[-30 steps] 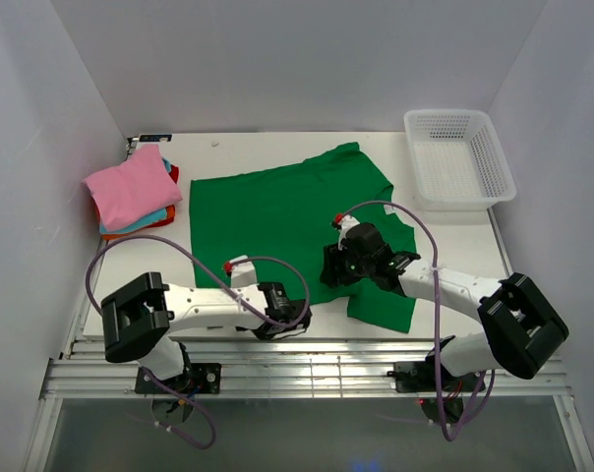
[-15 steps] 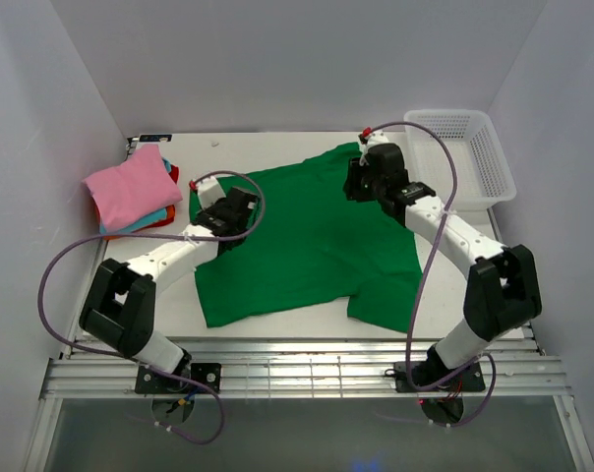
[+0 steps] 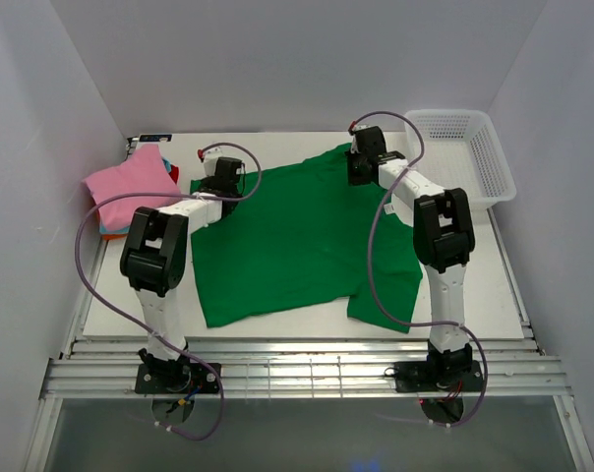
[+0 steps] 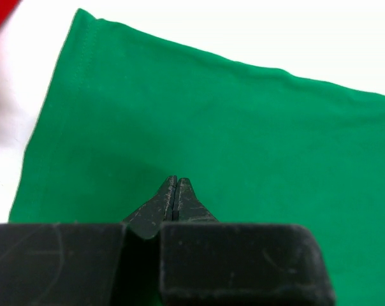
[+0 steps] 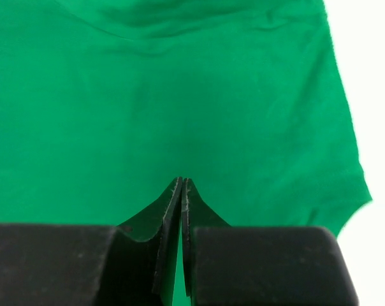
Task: Fold and stack the t-shirts
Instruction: Flatten the tshirt out
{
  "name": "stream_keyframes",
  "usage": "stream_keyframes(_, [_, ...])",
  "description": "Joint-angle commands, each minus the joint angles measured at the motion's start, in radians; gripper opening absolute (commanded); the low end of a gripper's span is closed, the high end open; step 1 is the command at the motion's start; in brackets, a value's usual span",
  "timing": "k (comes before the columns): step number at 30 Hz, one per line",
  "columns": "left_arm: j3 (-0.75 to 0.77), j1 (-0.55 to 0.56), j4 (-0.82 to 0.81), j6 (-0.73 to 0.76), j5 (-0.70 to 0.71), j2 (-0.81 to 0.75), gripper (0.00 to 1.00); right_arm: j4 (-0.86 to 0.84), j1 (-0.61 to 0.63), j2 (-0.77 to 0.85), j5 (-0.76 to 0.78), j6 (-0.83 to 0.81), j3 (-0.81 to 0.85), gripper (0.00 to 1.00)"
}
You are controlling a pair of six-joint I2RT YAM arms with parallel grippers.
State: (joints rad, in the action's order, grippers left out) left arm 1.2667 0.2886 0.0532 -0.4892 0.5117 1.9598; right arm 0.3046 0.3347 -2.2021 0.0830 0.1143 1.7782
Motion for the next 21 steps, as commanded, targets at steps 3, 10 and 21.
stream_keyframes(3, [0.083,-0.043,0.059,0.005,0.008,0.036,0.0,0.073,-0.052,-0.108,-0.015,-0.019,0.138,0.08])
stream_keyframes(10, [0.174,-0.072,0.14,-0.017,-0.03,0.143,0.0,0.14,-0.082,-0.177,-0.009,-0.024,0.191,0.08])
stream_keyframes(21, [0.4,-0.109,0.221,0.012,-0.076,0.307,0.0,0.195,-0.092,-0.159,0.009,-0.028,0.089,0.08])
